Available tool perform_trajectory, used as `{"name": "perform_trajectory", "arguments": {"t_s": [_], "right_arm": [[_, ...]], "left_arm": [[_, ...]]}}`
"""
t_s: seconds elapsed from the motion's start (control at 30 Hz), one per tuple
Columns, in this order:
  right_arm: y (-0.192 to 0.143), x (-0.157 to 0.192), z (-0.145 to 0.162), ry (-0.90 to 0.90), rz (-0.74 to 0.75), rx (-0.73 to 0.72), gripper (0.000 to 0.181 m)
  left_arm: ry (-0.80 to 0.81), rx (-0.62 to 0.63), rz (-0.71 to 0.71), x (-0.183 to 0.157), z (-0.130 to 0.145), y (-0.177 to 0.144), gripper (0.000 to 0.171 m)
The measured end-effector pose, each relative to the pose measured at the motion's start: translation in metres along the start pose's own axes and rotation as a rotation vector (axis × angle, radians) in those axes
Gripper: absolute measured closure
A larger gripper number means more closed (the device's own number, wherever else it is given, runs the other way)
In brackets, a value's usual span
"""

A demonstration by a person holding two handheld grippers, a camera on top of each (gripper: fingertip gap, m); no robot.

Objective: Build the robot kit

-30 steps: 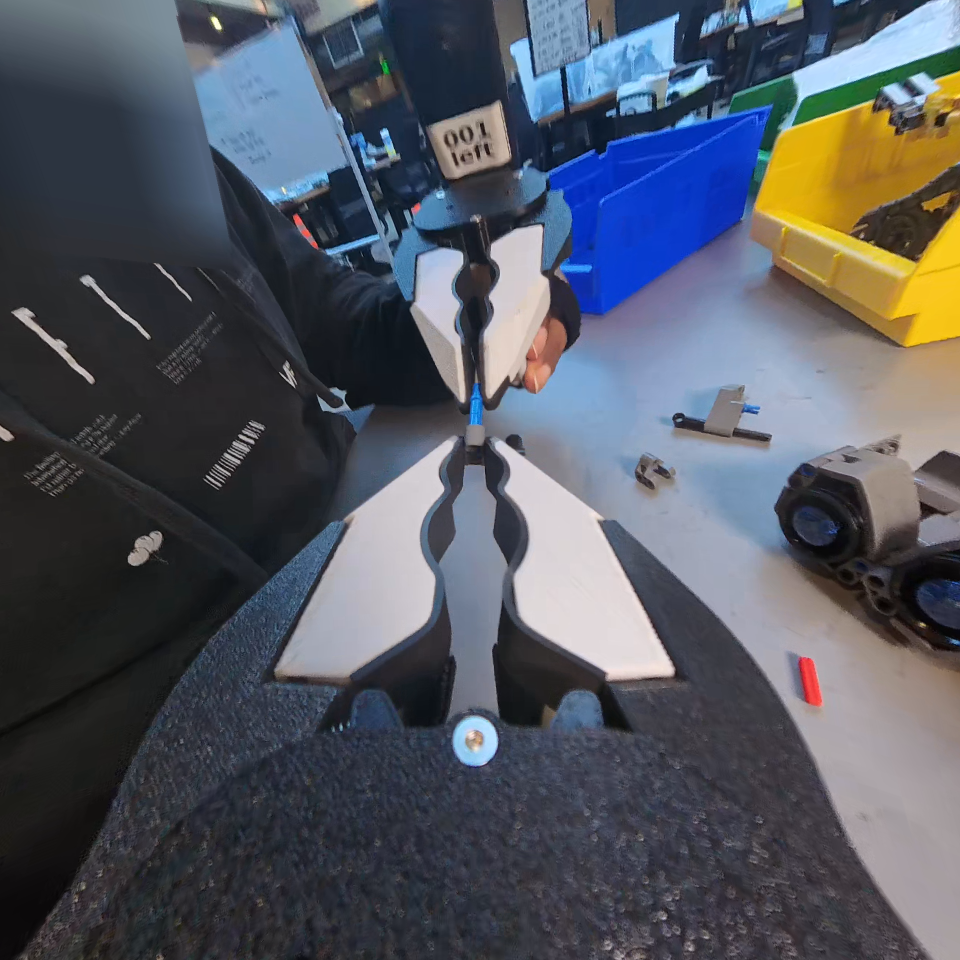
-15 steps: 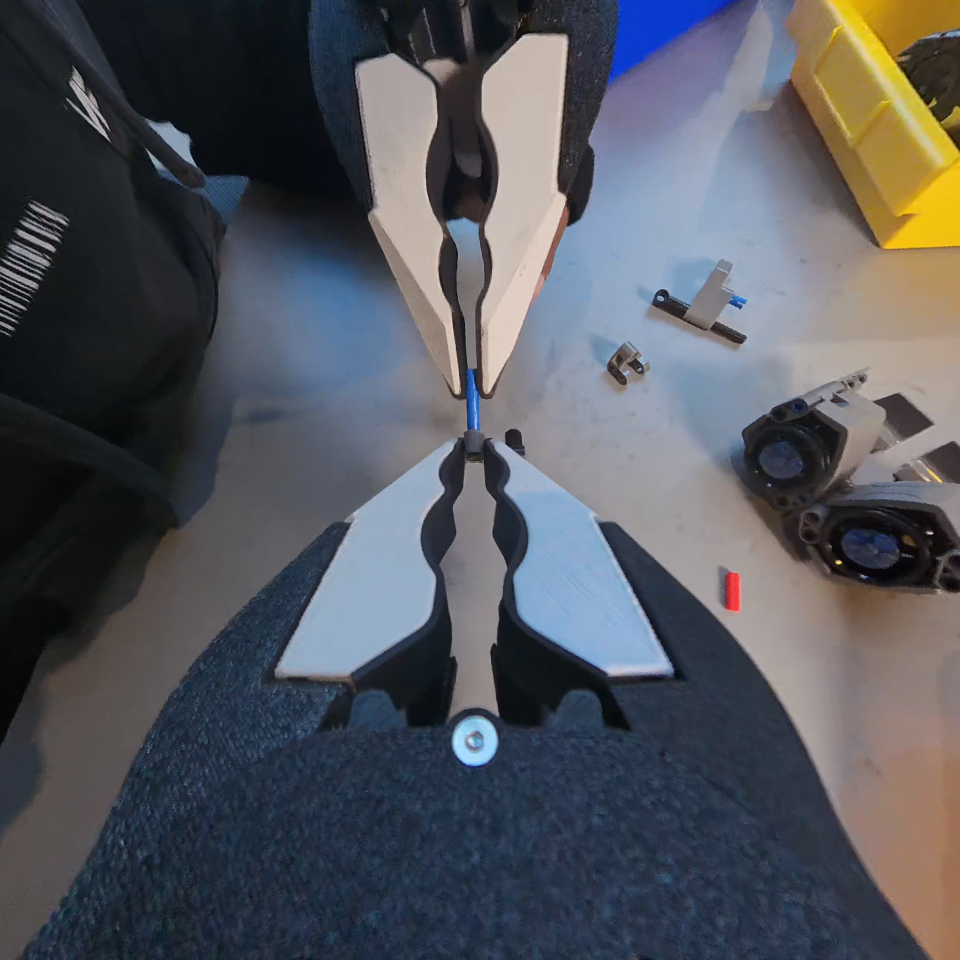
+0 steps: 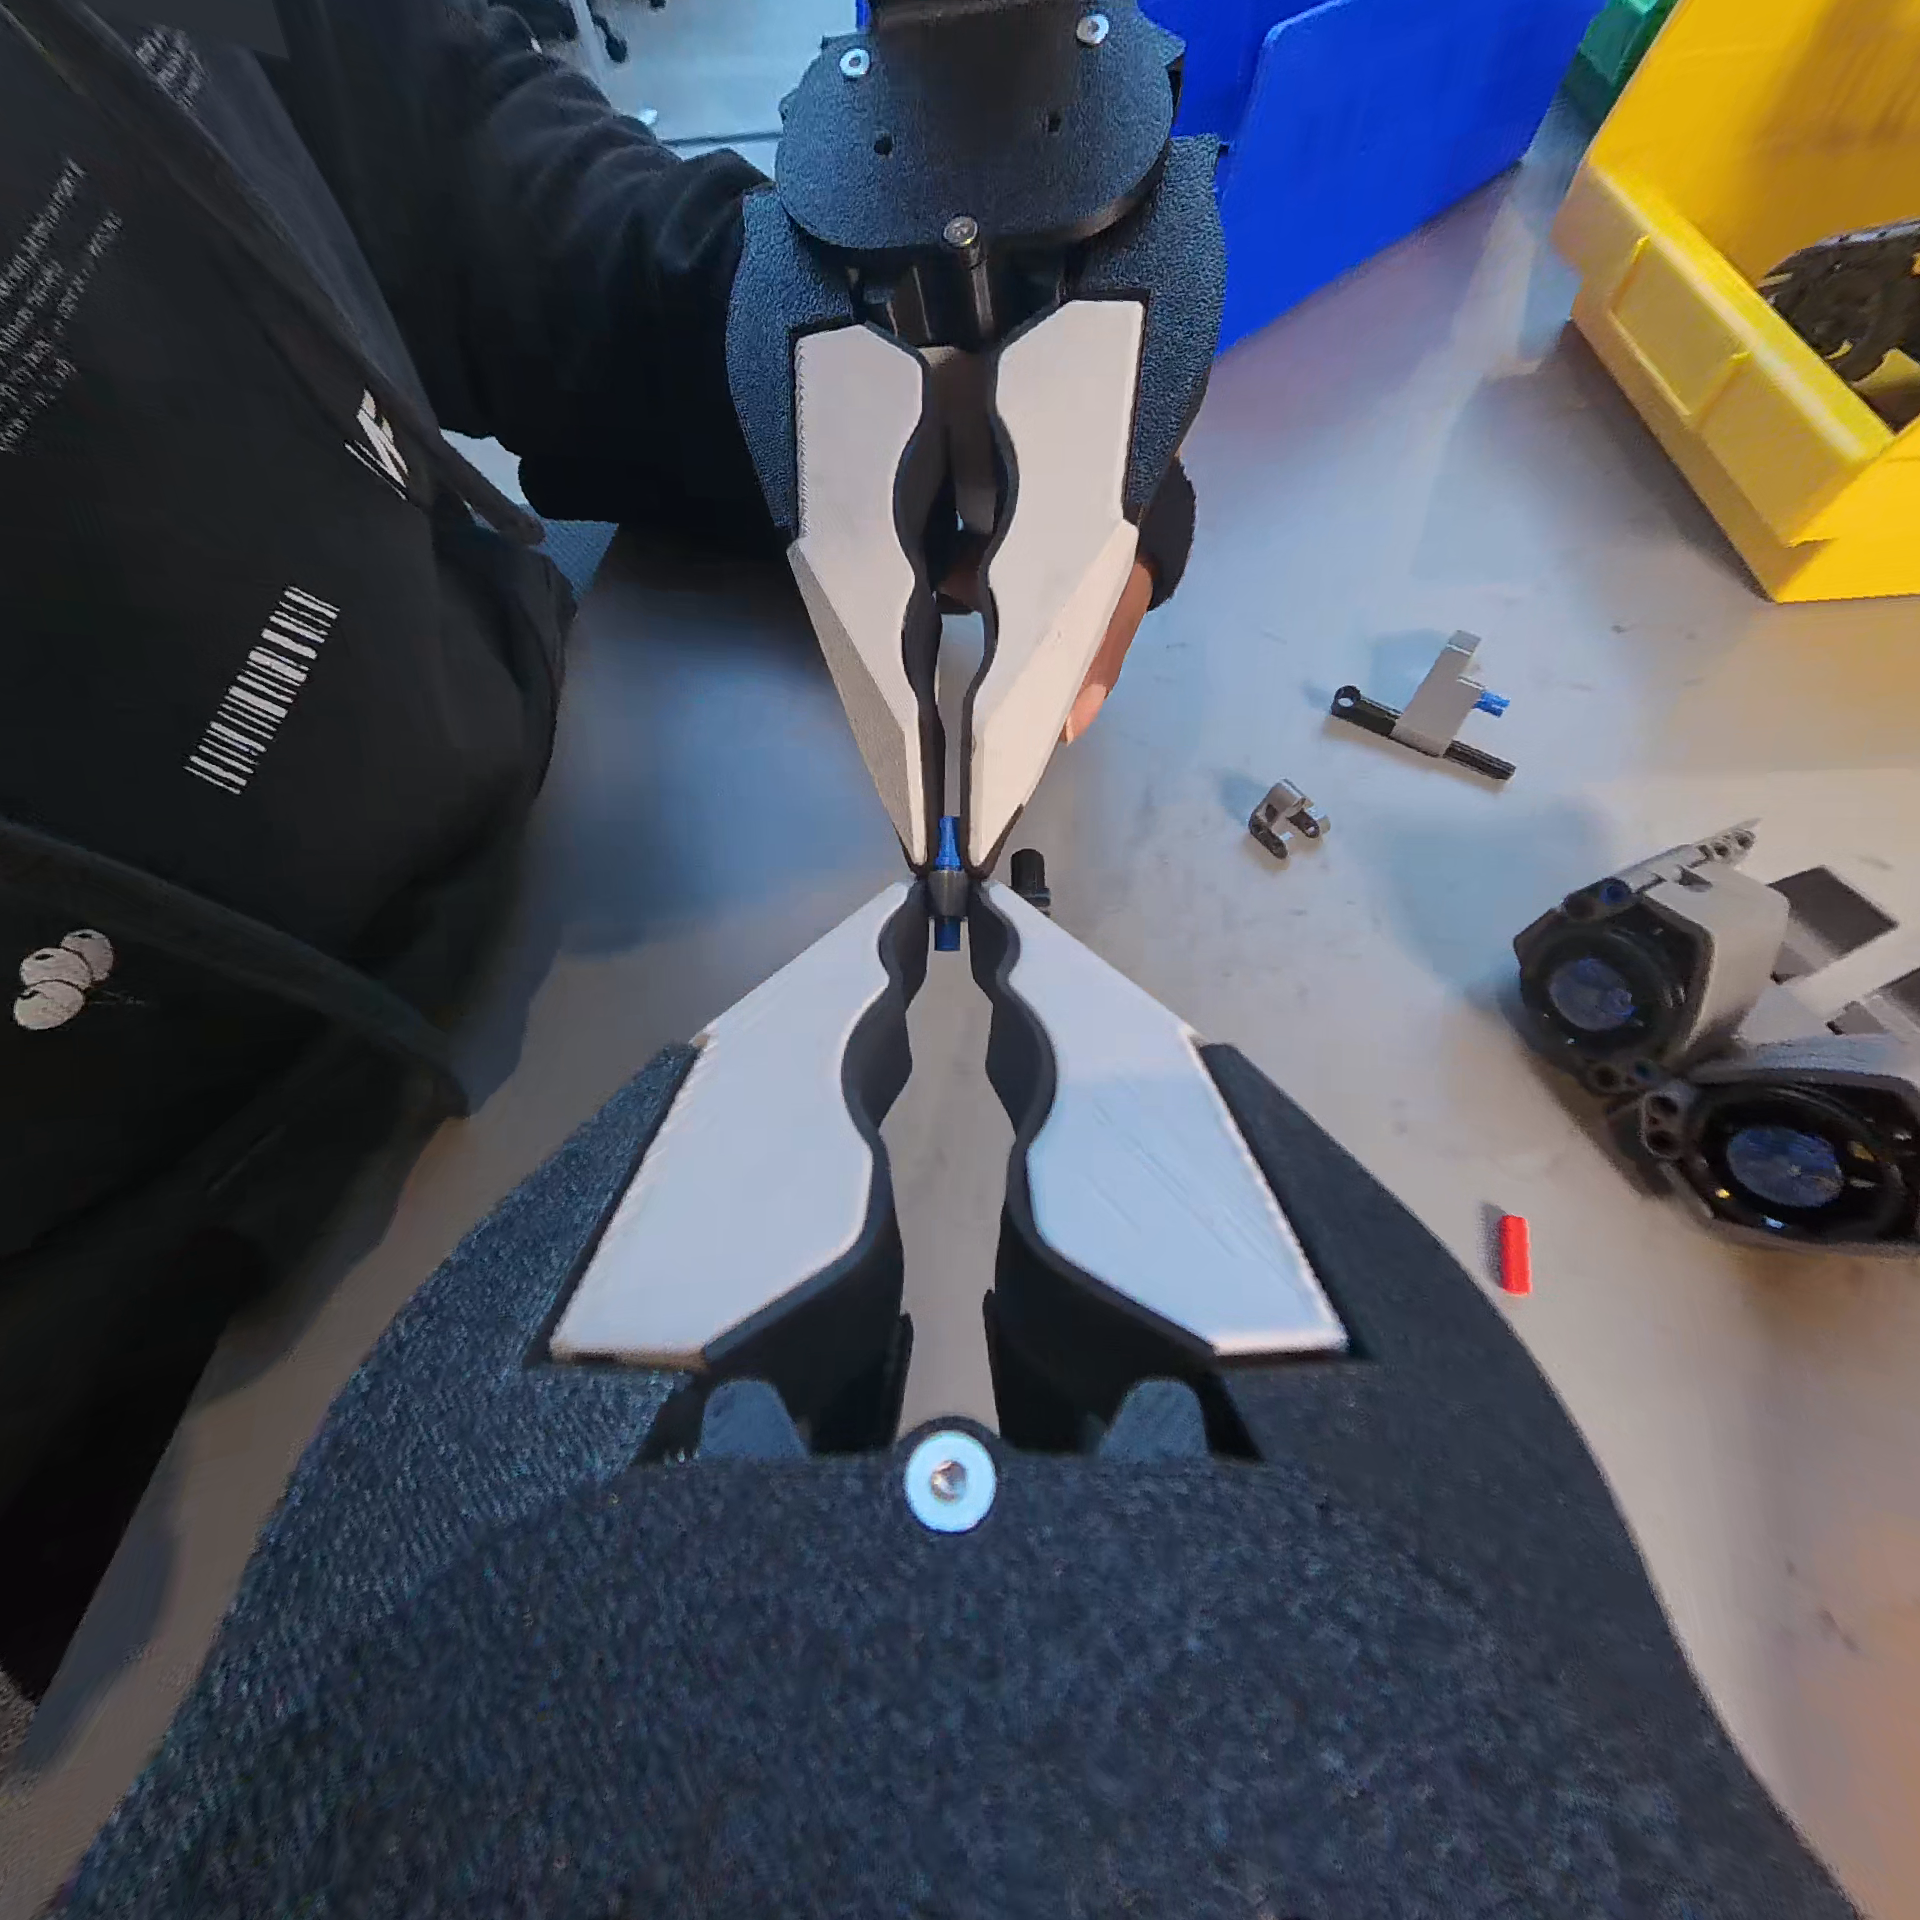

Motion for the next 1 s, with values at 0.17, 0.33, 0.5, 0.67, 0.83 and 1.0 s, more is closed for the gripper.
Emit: {"name": "perform_trajectory", "arguments": {"t_s": [0.17, 0.33, 0.5, 0.67, 0.83, 1.0], "right_arm": [[-0.007, -0.012, -0.007, 0.026, 0.075, -0.098, 0.174], [-0.018, -0.018, -0.025, 0.029, 0.143, -0.269, 0.171], [-0.021, -0.015, -0.031, 0.059, 0.106, -0.313, 0.176], [-0.019, -0.014, -0.027, 0.02, 0.125, -0.219, 0.176], [-0.022, -0.013, -0.026, 0.013, 0.127, -0.205, 0.176], [-0.021, -0.013, -0.027, 0.008, 0.125, -0.204, 0.176]], "left_arm": [[-0.113, -0.124, -0.008, 0.011, -0.01, -0.007, 0.168], [-0.216, -0.28, 0.049, 0.014, -0.027, -0.02, 0.168], [-0.203, -0.302, 0.067, 0.01, -0.03, -0.021, 0.167], [-0.213, -0.264, 0.07, 0.01, -0.027, -0.02, 0.167], [-0.207, -0.247, 0.063, 0.01, -0.027, -0.018, 0.167], [-0.212, -0.235, 0.071, 0.009, -0.027, -0.019, 0.168]]}}
Point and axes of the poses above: each gripper's, where its closed fingertips meet, y out along the fingers, z out of its underside, x = y × z across the jaws, the point moved 3 cm from there along -y, back along the fingers, and after that the axes turned 10 degrees about -y, right-handed, at the moved point
